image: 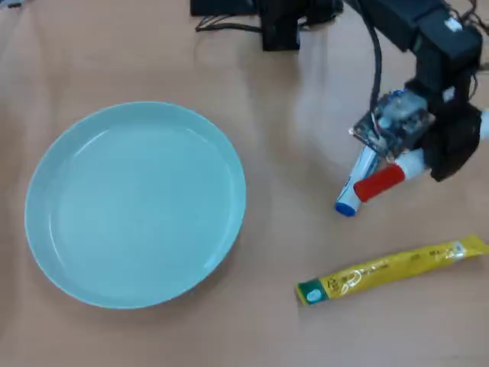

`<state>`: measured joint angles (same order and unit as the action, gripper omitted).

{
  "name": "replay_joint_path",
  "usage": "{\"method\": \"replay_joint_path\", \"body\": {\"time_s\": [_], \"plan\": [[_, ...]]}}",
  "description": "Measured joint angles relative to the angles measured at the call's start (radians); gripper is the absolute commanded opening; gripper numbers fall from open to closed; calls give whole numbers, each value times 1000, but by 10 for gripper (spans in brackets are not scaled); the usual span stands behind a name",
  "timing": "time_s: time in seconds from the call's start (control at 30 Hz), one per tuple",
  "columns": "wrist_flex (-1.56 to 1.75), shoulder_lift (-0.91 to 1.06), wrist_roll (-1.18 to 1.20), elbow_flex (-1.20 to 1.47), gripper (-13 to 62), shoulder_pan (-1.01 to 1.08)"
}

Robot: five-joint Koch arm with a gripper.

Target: Pick up the red pen.

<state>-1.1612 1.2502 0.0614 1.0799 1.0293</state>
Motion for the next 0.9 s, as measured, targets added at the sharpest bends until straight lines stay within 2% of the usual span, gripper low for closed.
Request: {"method": "replay_joint_path", "body": {"time_s": [0.13,0.47,0.67,0.9], "plan": [[91,144,-6,91,-54,21],[133,242,-8,104,-54,97],[295,285,-9,305,-54,149],[546,451,-52,577,-54,204]]}}
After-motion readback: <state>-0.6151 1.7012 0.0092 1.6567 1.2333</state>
